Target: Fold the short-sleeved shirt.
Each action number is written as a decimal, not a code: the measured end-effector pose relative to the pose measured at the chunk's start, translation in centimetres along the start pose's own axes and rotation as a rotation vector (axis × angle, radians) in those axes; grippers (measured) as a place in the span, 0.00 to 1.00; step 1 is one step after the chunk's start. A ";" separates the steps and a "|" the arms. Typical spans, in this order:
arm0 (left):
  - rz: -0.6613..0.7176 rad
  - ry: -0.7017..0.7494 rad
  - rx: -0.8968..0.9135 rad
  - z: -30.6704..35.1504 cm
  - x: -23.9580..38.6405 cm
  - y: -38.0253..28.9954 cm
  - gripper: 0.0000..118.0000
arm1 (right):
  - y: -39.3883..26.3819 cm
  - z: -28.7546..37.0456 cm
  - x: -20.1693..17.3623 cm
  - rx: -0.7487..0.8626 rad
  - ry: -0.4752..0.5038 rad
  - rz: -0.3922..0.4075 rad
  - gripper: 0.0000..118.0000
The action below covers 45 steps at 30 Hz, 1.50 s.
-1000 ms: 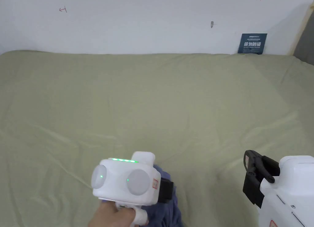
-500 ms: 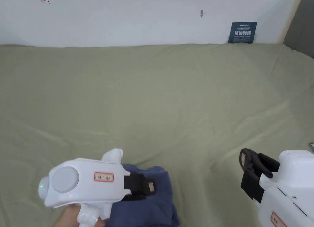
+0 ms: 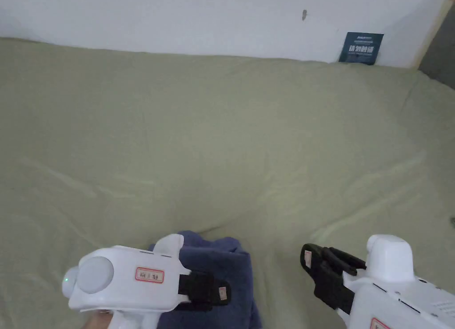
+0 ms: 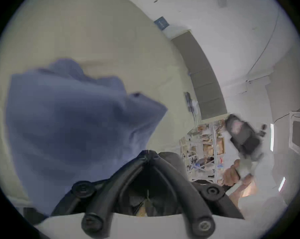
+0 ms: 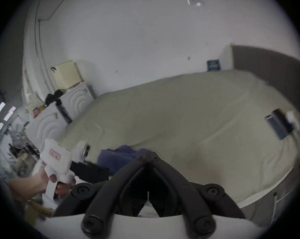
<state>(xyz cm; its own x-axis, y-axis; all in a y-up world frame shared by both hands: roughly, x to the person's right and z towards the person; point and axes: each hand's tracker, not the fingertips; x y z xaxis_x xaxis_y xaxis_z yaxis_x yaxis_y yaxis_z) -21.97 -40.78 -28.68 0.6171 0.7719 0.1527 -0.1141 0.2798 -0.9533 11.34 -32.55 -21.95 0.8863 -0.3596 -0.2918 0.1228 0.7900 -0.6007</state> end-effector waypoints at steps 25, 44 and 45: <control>0.210 -0.117 -0.005 6.2 -11.8 2.6 0.99 | -8.8 -21.1 7.1 -0.546 0.792 -0.798 0.00; 0.218 -0.029 0.085 17.9 -16.2 6.2 0.28 | -0.8 -12.9 2.2 -0.350 0.593 -0.431 0.00; 0.232 -0.002 0.110 20.5 -17.0 6.4 0.28 | -0.7 -13.0 2.4 -0.342 0.596 -0.418 0.00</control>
<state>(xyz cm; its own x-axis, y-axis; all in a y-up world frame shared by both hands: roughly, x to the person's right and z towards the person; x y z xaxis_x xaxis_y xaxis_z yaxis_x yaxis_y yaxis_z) -49.16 -40.40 -32.06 0.5626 0.8241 -0.0660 -0.3365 0.1554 -0.9288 7.60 -40.44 -31.87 0.3977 -0.8728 -0.2829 0.1625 0.3704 -0.9145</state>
